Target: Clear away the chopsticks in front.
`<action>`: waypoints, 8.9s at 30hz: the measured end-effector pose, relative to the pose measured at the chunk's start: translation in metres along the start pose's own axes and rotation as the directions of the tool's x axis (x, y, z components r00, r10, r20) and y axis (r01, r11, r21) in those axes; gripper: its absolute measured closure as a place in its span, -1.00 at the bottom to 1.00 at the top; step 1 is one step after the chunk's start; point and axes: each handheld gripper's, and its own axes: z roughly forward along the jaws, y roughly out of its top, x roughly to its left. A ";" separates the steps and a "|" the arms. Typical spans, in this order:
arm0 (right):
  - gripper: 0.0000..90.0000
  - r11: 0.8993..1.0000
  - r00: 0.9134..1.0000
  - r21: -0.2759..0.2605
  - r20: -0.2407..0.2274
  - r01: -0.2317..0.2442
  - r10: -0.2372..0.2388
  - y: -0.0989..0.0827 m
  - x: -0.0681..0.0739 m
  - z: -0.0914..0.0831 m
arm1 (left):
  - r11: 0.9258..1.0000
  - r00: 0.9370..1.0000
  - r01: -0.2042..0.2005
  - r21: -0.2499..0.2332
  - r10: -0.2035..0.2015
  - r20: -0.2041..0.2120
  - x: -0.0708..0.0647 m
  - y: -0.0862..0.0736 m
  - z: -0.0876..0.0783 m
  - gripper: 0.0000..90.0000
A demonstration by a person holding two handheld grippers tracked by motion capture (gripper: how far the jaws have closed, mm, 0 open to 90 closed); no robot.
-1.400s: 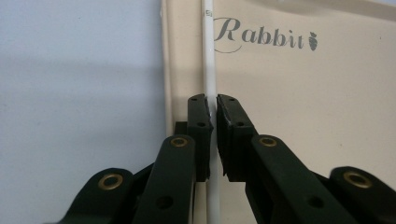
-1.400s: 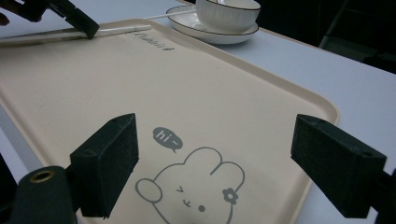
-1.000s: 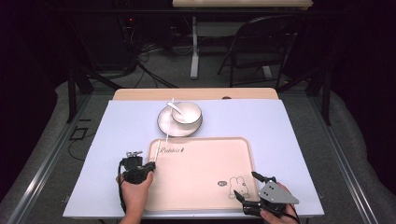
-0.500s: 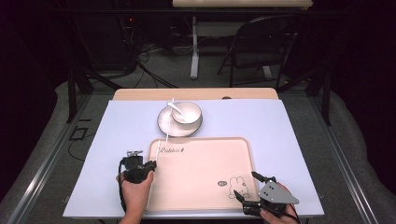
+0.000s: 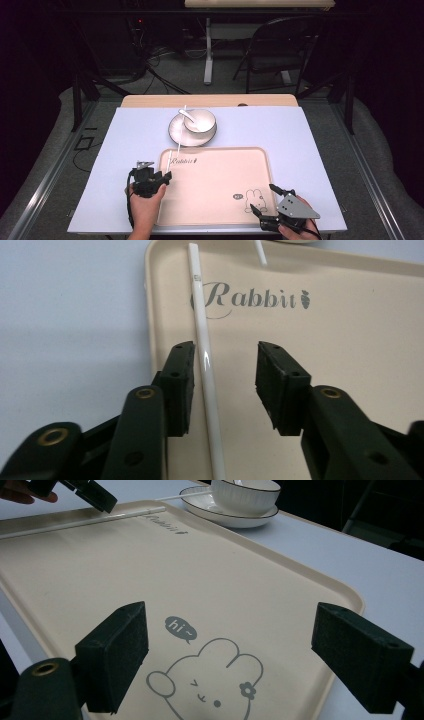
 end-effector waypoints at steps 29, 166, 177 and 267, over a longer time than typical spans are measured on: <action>-0.68 1.000 1.000 0.000 -0.002 0.001 -0.001 0.000 -0.001 0.000 | 0.998 0.996 -0.060 0.035 0.058 0.069 -0.006 0.044 -0.014 -0.08; -0.68 1.000 1.000 0.001 -0.015 -0.001 0.001 0.000 0.000 0.002 | 0.984 1.000 -0.020 0.177 0.018 0.013 -0.007 0.157 0.116 0.70; -0.68 1.000 1.000 0.000 -0.018 -0.001 0.001 0.001 0.000 0.001 | 0.980 1.000 -0.010 0.198 0.009 0.009 -0.009 0.153 0.125 0.73; -0.68 1.000 1.000 0.007 -0.014 0.003 -0.003 0.000 0.000 0.004 | 0.994 0.994 0.107 0.037 -0.108 0.035 0.037 0.157 0.021 0.88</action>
